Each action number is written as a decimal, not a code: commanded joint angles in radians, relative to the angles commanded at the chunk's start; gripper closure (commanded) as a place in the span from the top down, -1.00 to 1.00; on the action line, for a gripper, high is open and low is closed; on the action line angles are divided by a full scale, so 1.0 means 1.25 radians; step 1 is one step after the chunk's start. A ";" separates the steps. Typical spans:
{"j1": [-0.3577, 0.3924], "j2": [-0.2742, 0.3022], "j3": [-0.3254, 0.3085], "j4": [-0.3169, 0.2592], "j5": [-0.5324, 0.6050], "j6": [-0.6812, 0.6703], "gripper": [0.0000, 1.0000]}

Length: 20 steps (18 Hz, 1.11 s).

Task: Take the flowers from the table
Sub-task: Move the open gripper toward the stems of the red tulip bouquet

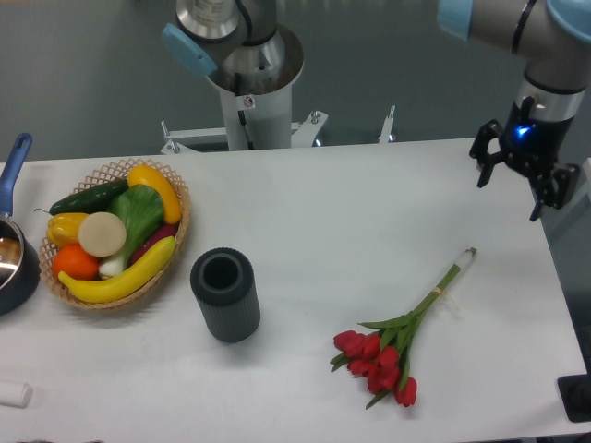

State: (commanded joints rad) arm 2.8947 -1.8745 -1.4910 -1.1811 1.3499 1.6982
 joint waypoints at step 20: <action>-0.114 -0.102 -0.077 0.223 0.018 -0.230 1.00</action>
State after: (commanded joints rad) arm 2.7520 -2.0018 -1.5875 -0.9021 1.3728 1.4113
